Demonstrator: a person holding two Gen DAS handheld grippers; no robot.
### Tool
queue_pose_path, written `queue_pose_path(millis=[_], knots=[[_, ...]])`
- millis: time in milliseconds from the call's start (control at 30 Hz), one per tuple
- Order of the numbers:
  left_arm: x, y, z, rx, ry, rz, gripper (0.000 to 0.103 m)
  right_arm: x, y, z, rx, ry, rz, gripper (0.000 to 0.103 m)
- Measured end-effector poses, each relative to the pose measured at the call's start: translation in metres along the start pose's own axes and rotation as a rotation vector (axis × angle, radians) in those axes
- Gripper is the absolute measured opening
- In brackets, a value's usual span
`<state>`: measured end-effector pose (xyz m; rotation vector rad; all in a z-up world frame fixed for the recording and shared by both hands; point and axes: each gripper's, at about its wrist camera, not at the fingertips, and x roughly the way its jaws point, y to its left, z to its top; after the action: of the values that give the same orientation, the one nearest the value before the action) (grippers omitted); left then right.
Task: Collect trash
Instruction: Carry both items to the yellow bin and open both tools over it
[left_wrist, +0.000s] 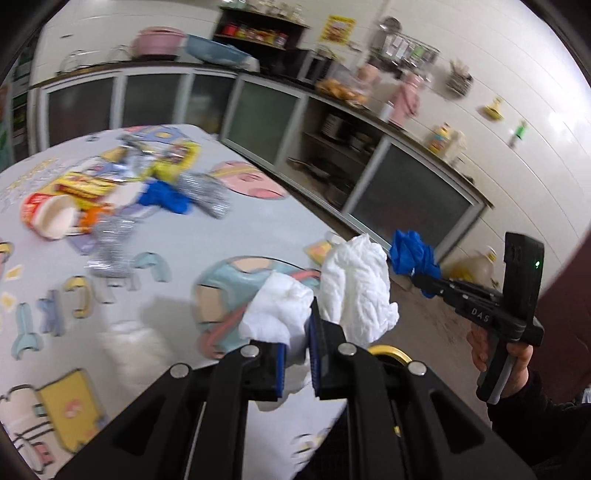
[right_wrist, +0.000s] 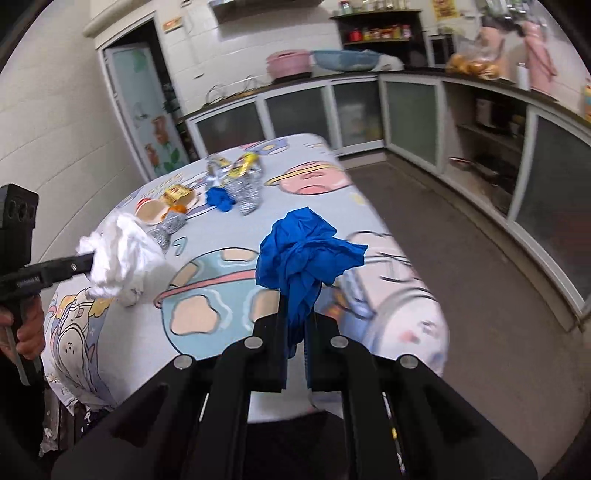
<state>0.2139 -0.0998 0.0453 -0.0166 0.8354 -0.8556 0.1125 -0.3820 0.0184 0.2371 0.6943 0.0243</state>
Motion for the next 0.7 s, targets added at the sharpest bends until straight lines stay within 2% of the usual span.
queue_pose_path(millis=[267, 500, 700], knots=[[0.063, -0.079, -0.013, 0.145, 0.110, -0.104, 0.009, -0.050, -0.058, -0.045, 0.096, -0.003, -0.141, 0.006], [0.121, -0.142, -0.036, 0.261, 0.224, -0.183, 0.009, -0.073, -0.112, -0.115, 0.199, 0.064, -0.301, 0.006], [0.171, -0.190, -0.063, 0.341, 0.340, -0.241, 0.009, -0.082, -0.146, -0.167, 0.310, 0.110, -0.351, 0.006]])
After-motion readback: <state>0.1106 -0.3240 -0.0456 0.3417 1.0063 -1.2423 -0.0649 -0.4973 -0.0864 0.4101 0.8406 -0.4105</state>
